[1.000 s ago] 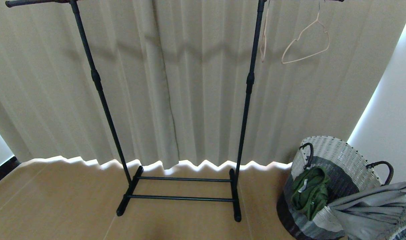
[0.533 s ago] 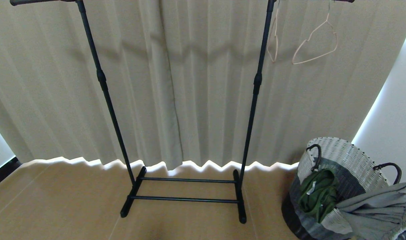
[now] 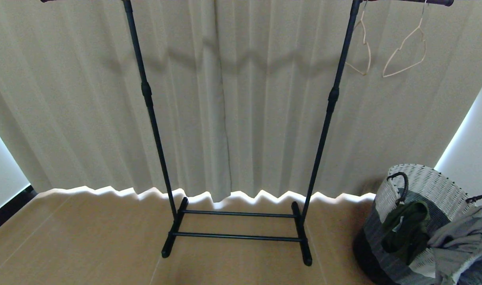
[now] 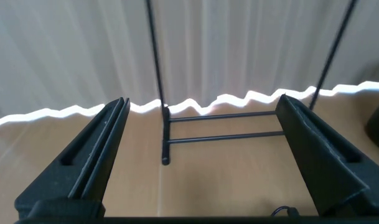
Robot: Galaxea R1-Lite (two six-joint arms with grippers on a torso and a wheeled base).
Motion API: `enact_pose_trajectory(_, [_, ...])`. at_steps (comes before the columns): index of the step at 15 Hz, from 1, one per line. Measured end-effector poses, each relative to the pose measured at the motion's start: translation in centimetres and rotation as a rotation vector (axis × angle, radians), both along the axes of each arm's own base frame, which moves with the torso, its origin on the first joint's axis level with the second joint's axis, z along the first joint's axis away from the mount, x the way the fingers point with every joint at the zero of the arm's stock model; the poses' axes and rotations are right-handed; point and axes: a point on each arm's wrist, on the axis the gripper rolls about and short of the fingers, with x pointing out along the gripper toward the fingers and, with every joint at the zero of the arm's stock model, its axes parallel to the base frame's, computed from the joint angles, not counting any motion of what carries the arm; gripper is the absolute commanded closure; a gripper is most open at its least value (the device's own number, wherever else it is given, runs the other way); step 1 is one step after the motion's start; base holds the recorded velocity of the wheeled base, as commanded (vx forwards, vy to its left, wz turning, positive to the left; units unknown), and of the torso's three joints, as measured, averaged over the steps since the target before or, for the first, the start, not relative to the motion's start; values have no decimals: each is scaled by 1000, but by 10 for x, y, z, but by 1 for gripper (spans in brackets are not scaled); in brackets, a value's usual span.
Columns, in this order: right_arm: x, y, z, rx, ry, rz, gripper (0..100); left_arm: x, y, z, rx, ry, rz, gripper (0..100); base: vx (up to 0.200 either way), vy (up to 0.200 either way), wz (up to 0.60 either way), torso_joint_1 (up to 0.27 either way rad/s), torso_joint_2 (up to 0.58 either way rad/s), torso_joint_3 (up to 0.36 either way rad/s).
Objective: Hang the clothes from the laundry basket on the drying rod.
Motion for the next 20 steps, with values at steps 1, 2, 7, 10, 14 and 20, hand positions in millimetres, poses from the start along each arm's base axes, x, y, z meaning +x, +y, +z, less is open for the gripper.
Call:
enact_pose_trajectory(1, [3,1,0,5,-3,9,100,0,0,0,0,-1,0,0,0,0,0,0,0,0])
enact_pose_trajectory(2, [5,1,0,15,-6,11,100,0,0,0,7,-1,0,0,0,0,0,0,0,0])
enact_pose_trajectory(7, [21,26,8,148,-78,158,100,0,0,3,43,-31,-3,0,0,0,0,0,0,0])
enact_pose_trajectory(10, [37,44,19,193,-171,271,100,-5,-1,30,42,-141,-45,0,0,0,0,0,0,0])
enact_pose_trajectory(14, [63,68,31,274,-270,384,100,5,0,88,37,-183,-147,0,0,0,0,0,0,0])
enact_pose_trajectory(20, [85,99,44,344,-309,498,100,98,-24,146,-5,-74,-353,0,0,0,0,0,0,0])
